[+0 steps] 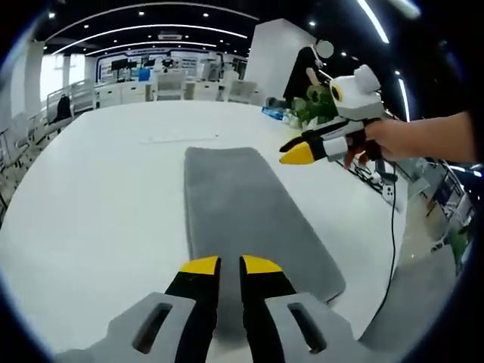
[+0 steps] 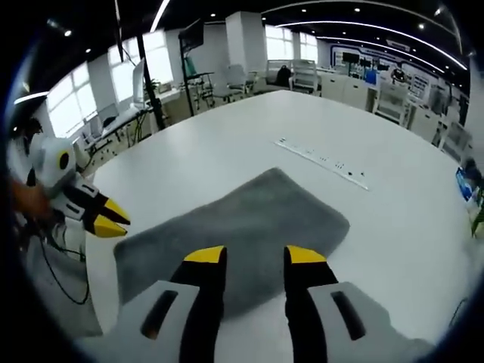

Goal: Fold the towel on the table until its edges align and the towel forms a compact rectangular stack.

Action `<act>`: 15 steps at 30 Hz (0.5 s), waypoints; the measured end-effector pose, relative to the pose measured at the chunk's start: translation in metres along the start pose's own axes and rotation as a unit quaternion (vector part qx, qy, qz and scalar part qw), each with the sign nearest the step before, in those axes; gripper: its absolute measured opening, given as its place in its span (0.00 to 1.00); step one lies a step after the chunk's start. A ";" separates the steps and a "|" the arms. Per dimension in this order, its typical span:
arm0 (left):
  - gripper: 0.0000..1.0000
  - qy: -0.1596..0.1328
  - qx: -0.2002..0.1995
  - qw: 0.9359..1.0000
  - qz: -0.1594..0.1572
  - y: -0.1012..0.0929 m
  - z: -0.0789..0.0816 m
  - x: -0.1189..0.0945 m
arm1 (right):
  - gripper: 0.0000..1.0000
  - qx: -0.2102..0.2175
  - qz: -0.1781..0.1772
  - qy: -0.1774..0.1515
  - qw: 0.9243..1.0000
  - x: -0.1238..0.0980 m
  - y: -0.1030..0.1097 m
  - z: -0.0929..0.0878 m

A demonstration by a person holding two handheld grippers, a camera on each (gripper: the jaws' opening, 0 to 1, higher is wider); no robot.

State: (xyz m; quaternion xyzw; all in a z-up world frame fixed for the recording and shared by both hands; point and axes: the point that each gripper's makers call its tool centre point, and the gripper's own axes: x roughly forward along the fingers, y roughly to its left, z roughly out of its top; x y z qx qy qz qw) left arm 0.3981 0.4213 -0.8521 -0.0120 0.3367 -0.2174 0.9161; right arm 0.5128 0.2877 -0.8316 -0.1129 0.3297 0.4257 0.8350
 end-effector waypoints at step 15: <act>0.12 -0.007 -0.001 1.000 0.010 0.006 0.007 0.016 | 0.35 0.046 -0.021 -0.003 0.999 -0.015 0.003 -0.029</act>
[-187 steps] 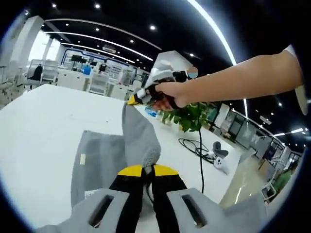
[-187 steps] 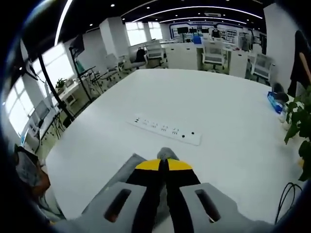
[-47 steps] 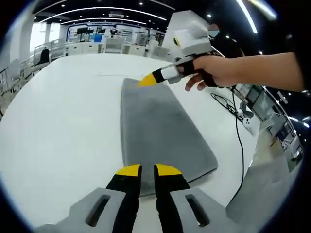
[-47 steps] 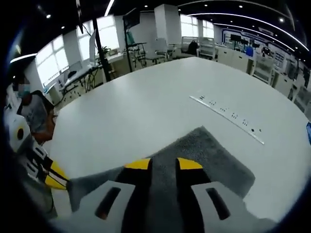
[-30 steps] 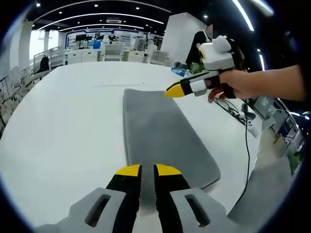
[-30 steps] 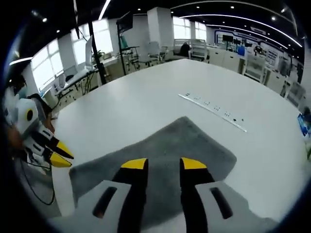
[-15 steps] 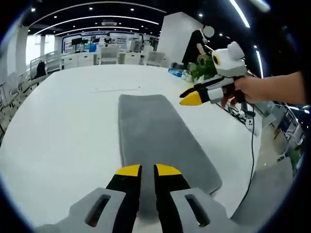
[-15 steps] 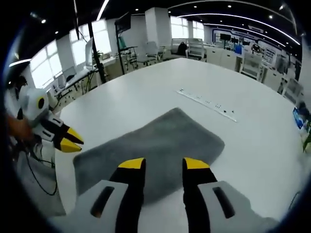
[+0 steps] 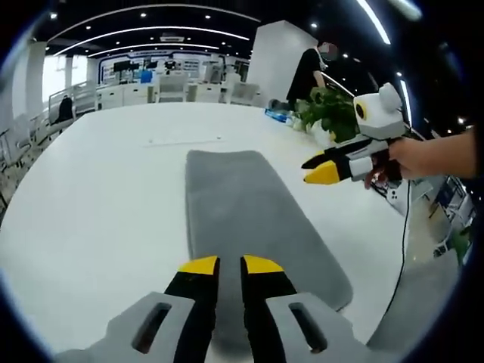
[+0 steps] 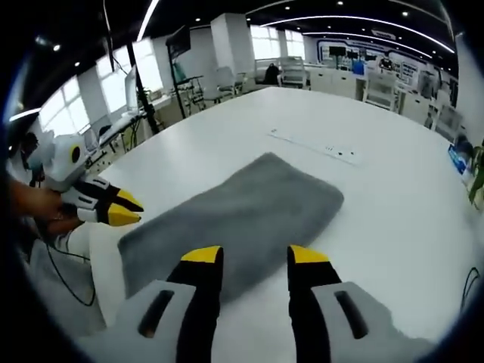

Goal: Fold the towel on the table until its edges align and the towel forms a compact rectangular stack.

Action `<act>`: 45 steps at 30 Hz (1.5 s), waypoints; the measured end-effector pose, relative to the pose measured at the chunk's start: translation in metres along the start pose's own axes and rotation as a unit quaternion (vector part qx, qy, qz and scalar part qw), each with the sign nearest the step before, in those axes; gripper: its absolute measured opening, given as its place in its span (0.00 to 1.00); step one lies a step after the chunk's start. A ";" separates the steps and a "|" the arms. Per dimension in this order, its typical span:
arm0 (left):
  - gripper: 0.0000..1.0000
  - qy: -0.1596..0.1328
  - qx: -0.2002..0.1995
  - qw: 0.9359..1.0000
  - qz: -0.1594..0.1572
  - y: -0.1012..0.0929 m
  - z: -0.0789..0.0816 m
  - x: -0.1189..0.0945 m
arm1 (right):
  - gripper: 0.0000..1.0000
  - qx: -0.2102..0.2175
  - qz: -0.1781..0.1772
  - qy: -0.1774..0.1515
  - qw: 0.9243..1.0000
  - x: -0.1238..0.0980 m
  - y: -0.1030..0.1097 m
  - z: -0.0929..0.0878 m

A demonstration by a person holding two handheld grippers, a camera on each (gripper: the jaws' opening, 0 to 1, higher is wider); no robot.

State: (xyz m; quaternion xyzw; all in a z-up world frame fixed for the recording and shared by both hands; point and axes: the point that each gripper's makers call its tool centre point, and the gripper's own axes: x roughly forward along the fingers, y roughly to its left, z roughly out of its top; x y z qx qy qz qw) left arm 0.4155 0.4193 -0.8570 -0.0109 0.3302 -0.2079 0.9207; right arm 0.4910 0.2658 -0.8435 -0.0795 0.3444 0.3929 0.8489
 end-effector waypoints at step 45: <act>0.23 0.060 0.035 0.998 0.007 0.038 0.002 0.078 | 0.29 -0.083 -0.004 0.096 0.992 0.029 0.041 -0.074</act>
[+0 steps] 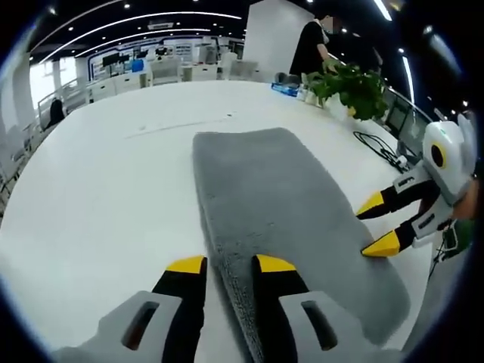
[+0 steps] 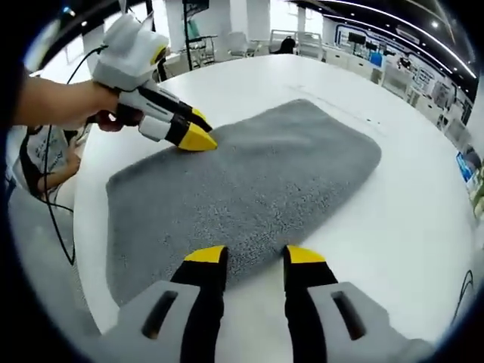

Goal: Fold the towel on the table until its edges align and the towel forms a compact rectangular stack.

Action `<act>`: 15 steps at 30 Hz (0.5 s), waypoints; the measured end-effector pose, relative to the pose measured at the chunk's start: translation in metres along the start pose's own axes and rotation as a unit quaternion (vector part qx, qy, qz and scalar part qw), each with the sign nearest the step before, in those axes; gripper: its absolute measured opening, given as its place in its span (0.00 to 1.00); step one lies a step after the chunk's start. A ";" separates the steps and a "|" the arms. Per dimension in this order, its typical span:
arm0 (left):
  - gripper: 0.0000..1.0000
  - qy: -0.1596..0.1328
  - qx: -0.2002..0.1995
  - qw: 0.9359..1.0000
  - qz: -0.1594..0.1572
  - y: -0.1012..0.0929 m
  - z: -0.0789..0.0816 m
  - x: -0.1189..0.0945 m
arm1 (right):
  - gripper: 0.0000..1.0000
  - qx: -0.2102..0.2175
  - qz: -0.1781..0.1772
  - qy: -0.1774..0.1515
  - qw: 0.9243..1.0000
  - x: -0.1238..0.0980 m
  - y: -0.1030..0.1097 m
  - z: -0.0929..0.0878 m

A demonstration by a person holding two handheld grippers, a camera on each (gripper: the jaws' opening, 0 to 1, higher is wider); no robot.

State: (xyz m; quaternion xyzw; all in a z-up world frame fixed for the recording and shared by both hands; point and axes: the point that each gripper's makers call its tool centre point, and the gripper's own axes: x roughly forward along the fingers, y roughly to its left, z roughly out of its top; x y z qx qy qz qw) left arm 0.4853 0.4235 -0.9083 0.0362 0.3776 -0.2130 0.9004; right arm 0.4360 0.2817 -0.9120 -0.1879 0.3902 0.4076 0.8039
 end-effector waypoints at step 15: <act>0.15 0.007 -0.029 0.999 -0.033 -0.034 -0.007 0.000 | 0.27 -0.043 -0.003 0.022 0.999 -0.016 -0.010 -0.020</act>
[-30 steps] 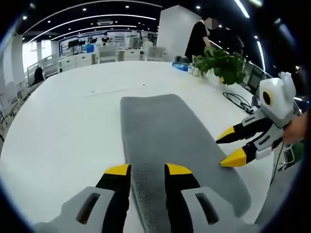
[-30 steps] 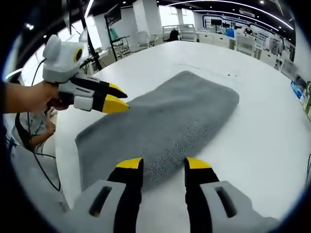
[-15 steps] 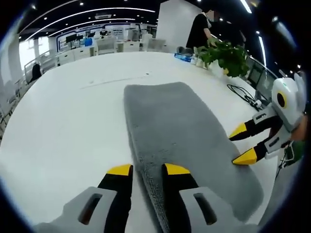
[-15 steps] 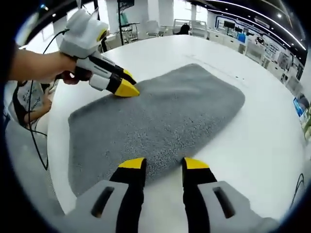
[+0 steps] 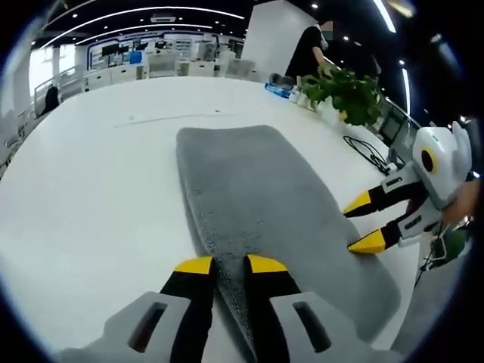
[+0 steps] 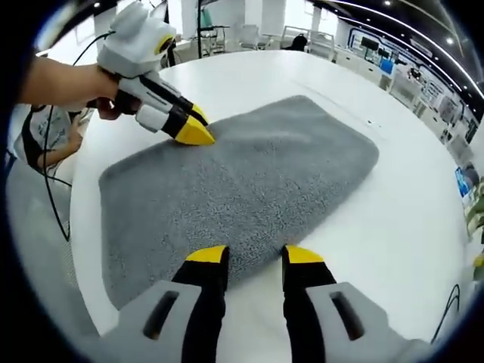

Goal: Fold the towel on the table until its edges align and the towel forms a compact rectangular stack.

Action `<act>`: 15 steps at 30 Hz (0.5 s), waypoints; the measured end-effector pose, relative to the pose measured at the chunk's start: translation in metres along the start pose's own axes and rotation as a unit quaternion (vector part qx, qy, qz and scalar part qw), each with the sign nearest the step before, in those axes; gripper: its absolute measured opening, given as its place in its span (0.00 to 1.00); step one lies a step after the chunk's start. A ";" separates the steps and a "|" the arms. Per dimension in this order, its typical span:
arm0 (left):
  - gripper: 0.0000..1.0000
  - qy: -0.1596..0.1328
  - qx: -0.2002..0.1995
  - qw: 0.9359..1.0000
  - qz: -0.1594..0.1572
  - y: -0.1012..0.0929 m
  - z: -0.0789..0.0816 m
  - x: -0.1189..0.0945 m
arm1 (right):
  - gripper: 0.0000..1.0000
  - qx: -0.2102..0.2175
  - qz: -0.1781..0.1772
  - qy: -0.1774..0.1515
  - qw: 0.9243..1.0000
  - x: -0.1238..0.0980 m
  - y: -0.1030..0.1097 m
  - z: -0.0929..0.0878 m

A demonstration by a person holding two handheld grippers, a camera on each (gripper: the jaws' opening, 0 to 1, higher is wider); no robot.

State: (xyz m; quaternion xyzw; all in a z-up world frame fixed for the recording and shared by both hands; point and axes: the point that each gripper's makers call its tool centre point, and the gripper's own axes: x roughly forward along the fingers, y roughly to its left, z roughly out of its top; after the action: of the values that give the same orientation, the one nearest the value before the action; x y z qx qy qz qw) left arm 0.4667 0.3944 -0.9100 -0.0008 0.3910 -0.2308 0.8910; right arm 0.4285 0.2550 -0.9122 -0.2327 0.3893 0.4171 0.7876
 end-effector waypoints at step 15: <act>0.15 -0.005 0.012 1.000 -0.021 -0.044 -0.003 0.009 | 0.26 -0.005 -0.021 0.012 1.000 -0.023 -0.018 -0.033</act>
State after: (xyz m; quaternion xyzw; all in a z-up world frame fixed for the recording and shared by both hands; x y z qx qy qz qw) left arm 0.4524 0.3518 -0.9102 0.0012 0.3839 -0.2540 0.8877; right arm 0.4217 0.2110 -0.9119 -0.2500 0.3919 0.3992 0.7903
